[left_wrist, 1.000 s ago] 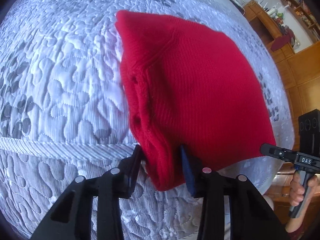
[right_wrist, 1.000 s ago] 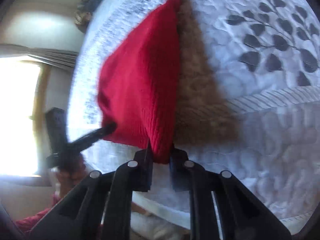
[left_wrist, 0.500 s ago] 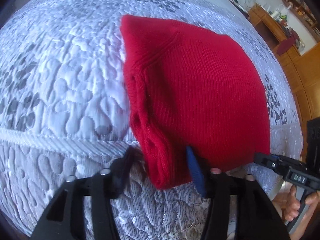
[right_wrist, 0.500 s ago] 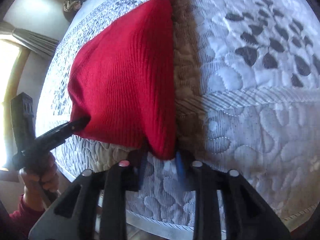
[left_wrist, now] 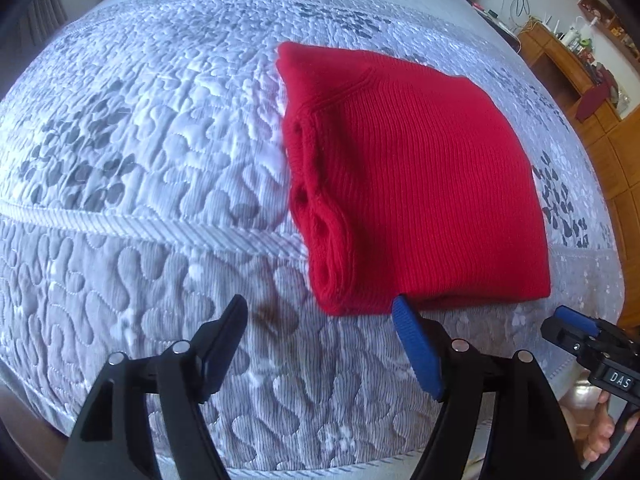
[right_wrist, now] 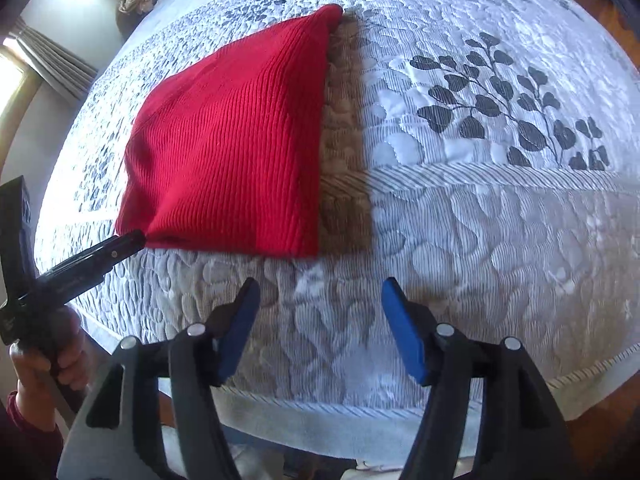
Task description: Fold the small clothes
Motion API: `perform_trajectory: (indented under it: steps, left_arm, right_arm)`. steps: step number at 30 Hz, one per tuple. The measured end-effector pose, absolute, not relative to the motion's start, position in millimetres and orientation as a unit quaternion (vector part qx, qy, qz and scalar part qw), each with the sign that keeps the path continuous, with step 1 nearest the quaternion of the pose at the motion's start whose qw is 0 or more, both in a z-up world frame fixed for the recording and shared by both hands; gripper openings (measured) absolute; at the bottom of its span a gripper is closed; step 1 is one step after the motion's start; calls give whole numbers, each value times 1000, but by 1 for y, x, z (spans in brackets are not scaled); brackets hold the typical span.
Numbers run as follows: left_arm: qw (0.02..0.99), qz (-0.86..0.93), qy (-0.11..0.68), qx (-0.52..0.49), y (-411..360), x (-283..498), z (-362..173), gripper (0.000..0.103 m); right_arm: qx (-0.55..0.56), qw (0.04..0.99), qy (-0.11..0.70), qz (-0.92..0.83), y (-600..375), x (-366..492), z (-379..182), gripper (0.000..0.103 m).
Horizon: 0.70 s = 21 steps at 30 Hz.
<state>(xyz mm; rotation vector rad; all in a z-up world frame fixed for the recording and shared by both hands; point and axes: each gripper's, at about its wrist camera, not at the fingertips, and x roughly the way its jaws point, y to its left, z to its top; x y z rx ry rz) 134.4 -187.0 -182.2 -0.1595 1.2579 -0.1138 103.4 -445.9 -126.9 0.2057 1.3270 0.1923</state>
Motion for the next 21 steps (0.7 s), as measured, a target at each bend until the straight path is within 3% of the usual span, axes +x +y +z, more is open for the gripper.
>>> perform_trajectory:
  steps: [12,17,21]
  left_arm:
    - [800,-45,594,-70,-181,109,-178,76]
    - [812,-34,579,-57,-176,96,-158,79]
    - [822,-30,567,-46,-182,94,-139,82]
  right_arm:
    - [81,775,623,74,-433,79,-128,67]
    - [72,783,614,70,-422,73,-112,80]
    - [60,794,601,64,-415,68,-94,85]
